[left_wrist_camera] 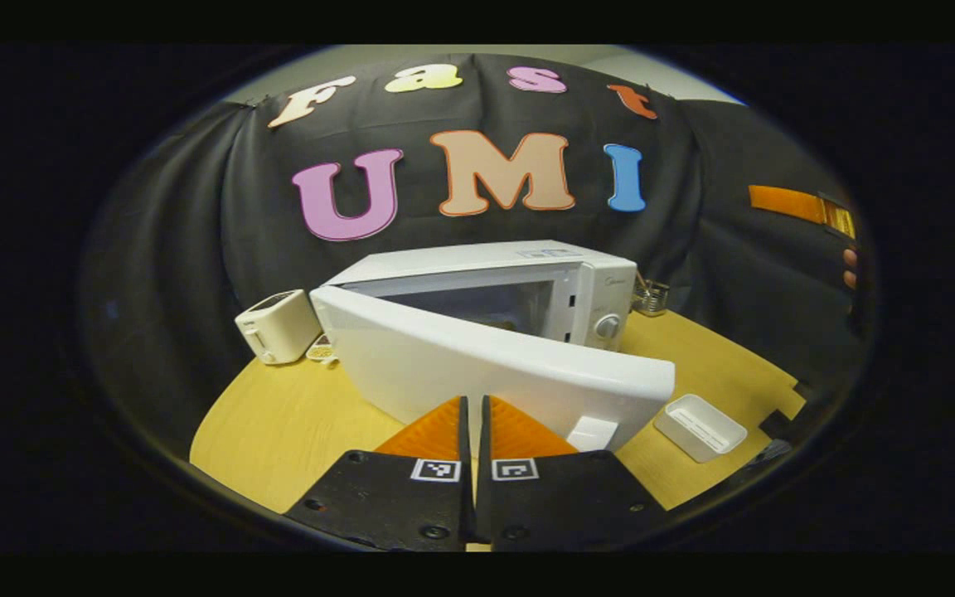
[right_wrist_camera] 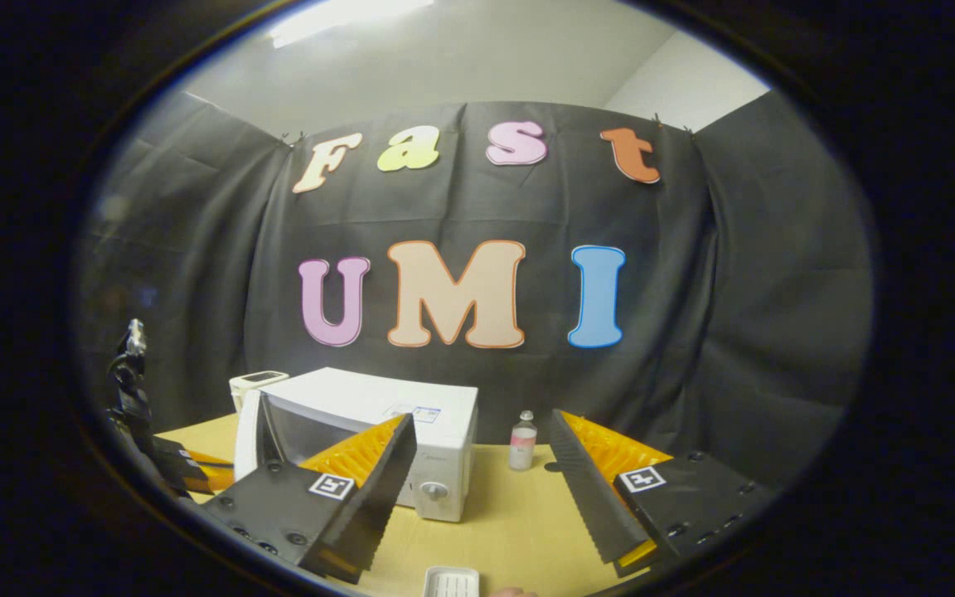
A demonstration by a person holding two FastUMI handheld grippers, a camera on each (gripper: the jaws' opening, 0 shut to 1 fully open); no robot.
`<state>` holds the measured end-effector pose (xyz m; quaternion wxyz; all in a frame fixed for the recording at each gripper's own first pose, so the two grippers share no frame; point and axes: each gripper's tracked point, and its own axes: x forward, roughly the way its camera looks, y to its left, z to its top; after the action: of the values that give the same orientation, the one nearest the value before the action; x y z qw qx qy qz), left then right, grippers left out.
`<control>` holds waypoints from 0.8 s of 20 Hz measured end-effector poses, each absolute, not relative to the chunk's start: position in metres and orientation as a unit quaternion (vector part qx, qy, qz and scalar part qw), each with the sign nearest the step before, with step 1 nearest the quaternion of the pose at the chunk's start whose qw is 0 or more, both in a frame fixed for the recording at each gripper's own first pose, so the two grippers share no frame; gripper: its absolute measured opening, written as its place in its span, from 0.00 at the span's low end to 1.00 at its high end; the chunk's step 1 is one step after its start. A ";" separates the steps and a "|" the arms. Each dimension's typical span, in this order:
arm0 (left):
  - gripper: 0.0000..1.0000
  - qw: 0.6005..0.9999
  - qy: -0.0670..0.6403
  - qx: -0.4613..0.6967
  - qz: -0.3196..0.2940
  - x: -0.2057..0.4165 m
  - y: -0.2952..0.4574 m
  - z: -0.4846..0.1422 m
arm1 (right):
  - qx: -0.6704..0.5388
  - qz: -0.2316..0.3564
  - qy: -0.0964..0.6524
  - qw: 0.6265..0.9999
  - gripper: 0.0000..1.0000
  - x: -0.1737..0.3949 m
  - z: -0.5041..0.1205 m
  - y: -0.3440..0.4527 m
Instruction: Open the microwave oven with the left hand, put the food in, and close the microwave oven.
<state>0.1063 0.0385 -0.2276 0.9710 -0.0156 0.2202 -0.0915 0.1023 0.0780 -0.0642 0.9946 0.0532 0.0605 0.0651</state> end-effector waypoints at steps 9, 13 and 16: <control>0.00 0.971 0.207 -0.029 -0.116 0.158 -0.002 -0.218 | 0.057 0.046 0.053 0.996 0.92 0.102 -0.053 0.054; 0.00 0.971 0.204 -0.042 -0.117 0.178 -0.012 -0.214 | 0.053 0.038 0.050 0.997 0.91 0.099 -0.046 0.044; 0.00 0.971 0.202 -0.049 -0.119 0.190 -0.016 -0.214 | 0.050 0.036 0.052 0.997 0.92 0.094 -0.047 0.039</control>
<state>0.1904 -0.0161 -0.2136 0.9710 -0.0491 0.2018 -0.1187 0.0936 0.0393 -0.0471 0.9967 0.0499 0.0522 0.0361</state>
